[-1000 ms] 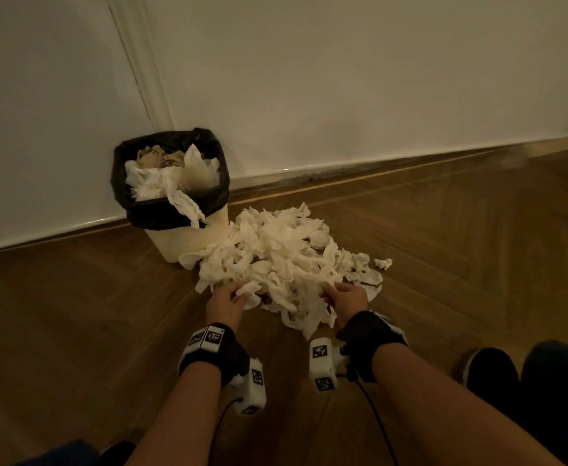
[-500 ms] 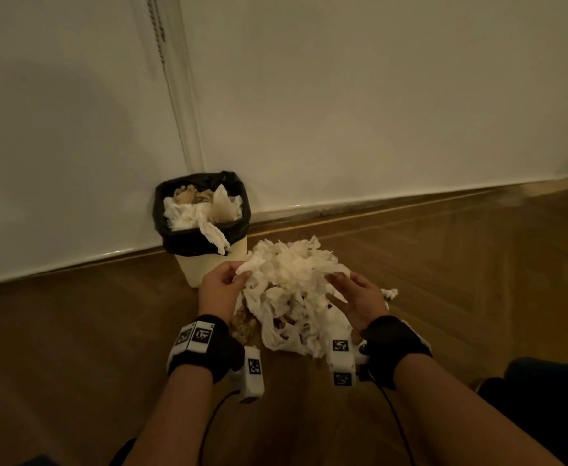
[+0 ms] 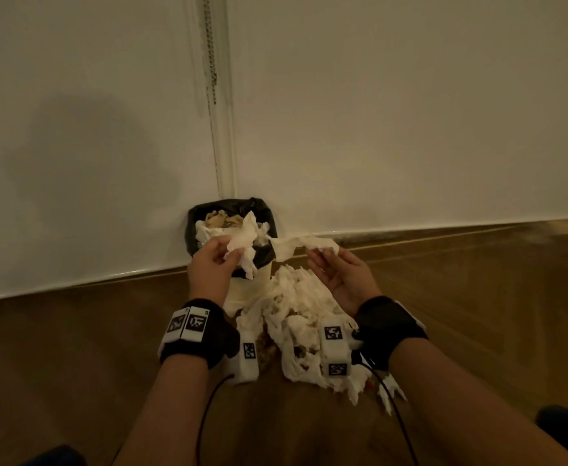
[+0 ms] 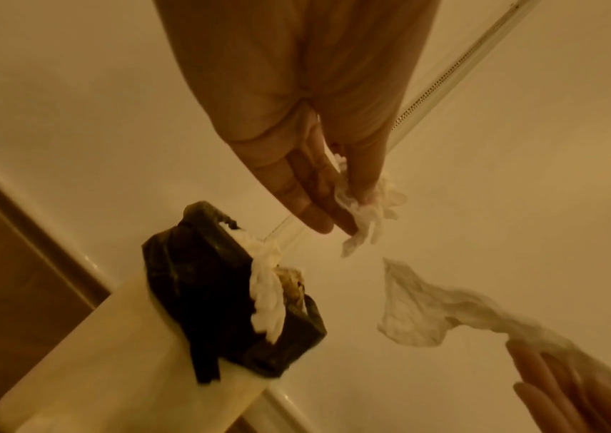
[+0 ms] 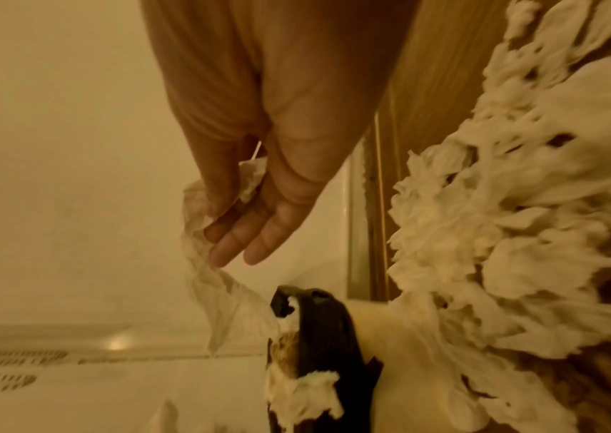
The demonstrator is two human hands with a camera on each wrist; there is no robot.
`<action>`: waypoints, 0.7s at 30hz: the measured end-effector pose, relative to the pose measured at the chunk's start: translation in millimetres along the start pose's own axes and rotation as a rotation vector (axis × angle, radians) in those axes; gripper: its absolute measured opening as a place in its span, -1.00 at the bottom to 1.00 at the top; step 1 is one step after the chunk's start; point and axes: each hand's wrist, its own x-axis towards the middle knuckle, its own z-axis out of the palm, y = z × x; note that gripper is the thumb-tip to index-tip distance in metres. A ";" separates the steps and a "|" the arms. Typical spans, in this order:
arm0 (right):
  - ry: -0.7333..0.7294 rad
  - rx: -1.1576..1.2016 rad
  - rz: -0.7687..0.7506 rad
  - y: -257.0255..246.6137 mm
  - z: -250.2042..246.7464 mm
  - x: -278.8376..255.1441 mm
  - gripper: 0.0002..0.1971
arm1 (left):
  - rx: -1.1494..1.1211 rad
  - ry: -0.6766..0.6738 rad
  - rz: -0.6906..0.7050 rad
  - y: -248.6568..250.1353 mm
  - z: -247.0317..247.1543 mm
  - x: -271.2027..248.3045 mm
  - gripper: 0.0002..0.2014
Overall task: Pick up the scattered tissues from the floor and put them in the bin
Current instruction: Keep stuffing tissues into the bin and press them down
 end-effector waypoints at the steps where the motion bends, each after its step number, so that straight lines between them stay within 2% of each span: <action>1: -0.006 -0.014 -0.003 1.5 8.9 6.8 -0.82 | 0.007 0.016 0.012 3.3 -2.1 5.5 -0.82; 4: -0.014 -0.090 -0.036 7.8 36.8 29.7 -0.85 | 0.090 0.095 0.080 13.0 -6.5 24.5 -0.87; 8: 0.125 -0.398 -0.136 22.3 67.3 67.5 -0.86 | 0.335 0.147 0.125 16.2 -10.8 53.1 -0.89; 9: 0.173 -0.586 -0.169 25.9 72.4 77.6 -0.82 | 0.416 0.137 0.125 13.8 -10.8 57.5 -0.88; 11: 0.214 -1.165 -0.231 31.3 82.1 93.4 -0.76 | 0.610 0.087 0.141 4.1 -8.2 63.1 -0.86; 12: 0.179 -1.437 -0.241 34.8 86.7 99.3 -0.73 | 0.704 0.036 0.142 -1.7 -5.6 62.7 -0.83; 14: 0.021 -1.774 -0.240 44.3 94.9 106.1 -0.70 | 0.841 -0.102 0.117 -15.5 -0.5 59.9 -0.76; 18: -0.303 -2.012 -0.210 72.5 95.8 122.7 -0.66 | 0.909 -0.254 0.140 -33.1 8.0 53.9 -0.72; 21: -0.377 -2.040 -0.083 83.1 92.5 135.4 -0.63 | 0.977 -0.396 0.116 -33.4 8.2 60.7 -0.70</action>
